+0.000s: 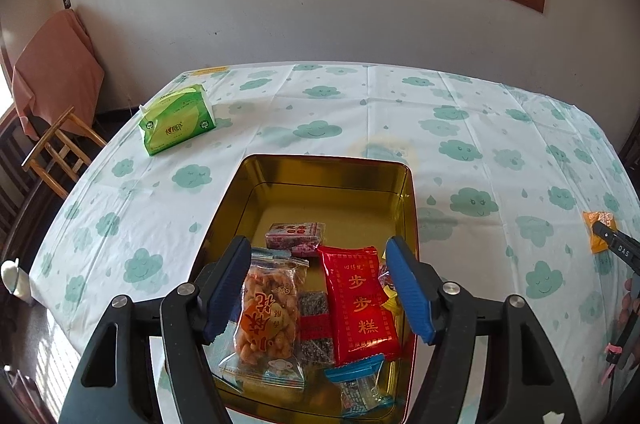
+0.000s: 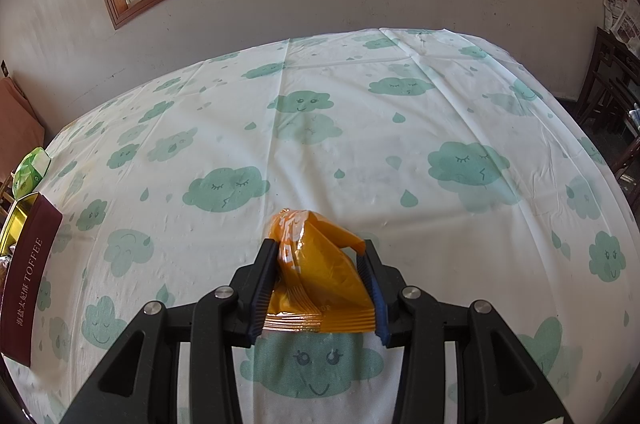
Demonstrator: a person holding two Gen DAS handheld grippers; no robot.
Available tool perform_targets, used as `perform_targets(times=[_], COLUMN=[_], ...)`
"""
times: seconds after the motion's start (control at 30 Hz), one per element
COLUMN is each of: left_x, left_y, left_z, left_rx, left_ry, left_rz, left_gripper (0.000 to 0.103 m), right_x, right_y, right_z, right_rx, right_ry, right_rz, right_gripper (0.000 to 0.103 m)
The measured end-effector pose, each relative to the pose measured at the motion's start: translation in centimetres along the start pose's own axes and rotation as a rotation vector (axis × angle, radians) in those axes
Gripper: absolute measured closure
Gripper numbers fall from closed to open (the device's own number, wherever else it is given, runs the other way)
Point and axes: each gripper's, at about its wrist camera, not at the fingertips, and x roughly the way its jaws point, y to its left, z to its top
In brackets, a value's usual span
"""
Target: Organize snacks
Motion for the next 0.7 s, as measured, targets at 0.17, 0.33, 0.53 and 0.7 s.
perform_targets(times=[0.17,0.33,0.53,0.7], left_x=[-0.5,-0.7,-0.5,-0.2], left_y=[0.2,0.6,1.3,1.9], left_z=[-0.4,-0.8,-1.4,-1.9], left_rx=[-0.003,-0.013,-0.019,-0.029], left_ry=[-0.001,-0.008,-0.011,-0.003], left_rz=[-0.008,0.008,0.026,0.037], left_gripper=[0.035,0.032,0.030,0.030], right_x=[0.0,-0.1,-0.4,-1.0], right_y=[0.0,-0.2,0.2,1.2], right_z=[0.0,0.0,-0.1,0.1], right_rx=[0.004,0.015,0.016,-0.001], right_ry=[0.002,0.002,-0.007,-0.021], right_rz=[-0.001,-0.005,-0.033,-0.053], right_gripper=[0.061,0.062,0.064,0.070])
